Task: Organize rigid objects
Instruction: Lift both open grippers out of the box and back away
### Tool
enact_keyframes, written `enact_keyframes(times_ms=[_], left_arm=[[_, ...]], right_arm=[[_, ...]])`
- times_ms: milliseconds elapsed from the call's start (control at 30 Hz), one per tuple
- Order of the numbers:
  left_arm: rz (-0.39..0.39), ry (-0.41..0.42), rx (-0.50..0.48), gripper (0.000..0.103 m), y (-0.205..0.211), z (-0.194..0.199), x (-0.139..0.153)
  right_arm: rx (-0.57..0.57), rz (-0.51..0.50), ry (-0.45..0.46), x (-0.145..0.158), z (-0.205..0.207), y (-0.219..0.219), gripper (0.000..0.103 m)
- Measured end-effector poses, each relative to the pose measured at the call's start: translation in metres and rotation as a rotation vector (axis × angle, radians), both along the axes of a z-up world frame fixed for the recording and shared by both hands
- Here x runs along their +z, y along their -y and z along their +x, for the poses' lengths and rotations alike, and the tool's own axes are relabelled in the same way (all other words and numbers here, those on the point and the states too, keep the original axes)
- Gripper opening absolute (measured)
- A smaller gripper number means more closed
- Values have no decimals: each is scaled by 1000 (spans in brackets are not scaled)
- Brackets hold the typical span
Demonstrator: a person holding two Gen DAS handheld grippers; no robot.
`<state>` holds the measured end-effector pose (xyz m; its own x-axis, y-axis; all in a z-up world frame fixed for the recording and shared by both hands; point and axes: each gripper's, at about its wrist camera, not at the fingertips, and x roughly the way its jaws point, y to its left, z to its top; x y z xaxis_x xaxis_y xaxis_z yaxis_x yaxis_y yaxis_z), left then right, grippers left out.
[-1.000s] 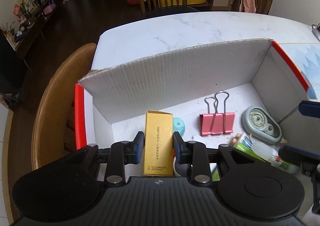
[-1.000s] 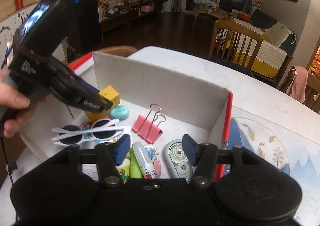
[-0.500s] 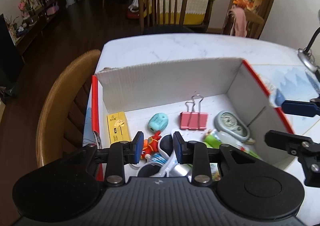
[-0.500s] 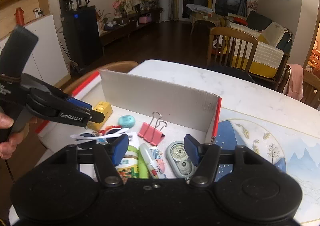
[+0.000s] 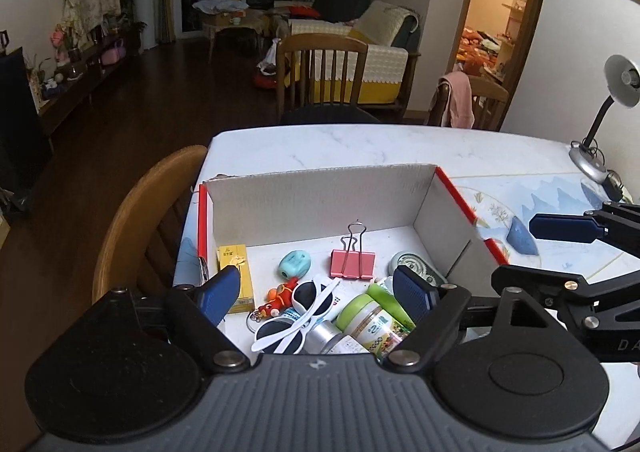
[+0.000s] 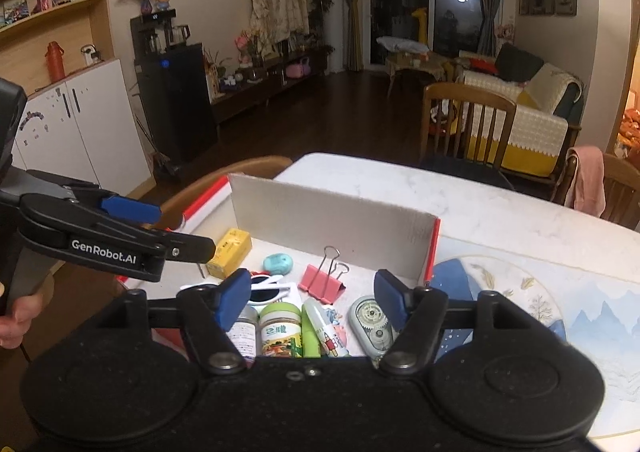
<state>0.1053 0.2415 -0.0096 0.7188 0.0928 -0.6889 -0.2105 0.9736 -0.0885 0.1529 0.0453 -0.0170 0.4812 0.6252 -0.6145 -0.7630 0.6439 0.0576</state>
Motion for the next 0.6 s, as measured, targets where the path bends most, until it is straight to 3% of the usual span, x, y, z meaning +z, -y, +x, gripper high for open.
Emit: enact_keyframes(times_ms=[167, 367, 533, 600], left_arm=[[18, 10, 11, 85, 9, -9, 6], [18, 19, 15, 100, 15, -19, 5], [38, 37, 26, 102, 21, -23, 6], [41, 42, 33, 103, 22, -25, 6]], right_arm=[[-3, 34, 5, 7, -8, 9, 80], [-28, 54, 1, 8, -14, 19, 91], [-67, 84, -7, 6, -16, 28, 102], [-81, 99, -14, 6, -18, 32, 103]])
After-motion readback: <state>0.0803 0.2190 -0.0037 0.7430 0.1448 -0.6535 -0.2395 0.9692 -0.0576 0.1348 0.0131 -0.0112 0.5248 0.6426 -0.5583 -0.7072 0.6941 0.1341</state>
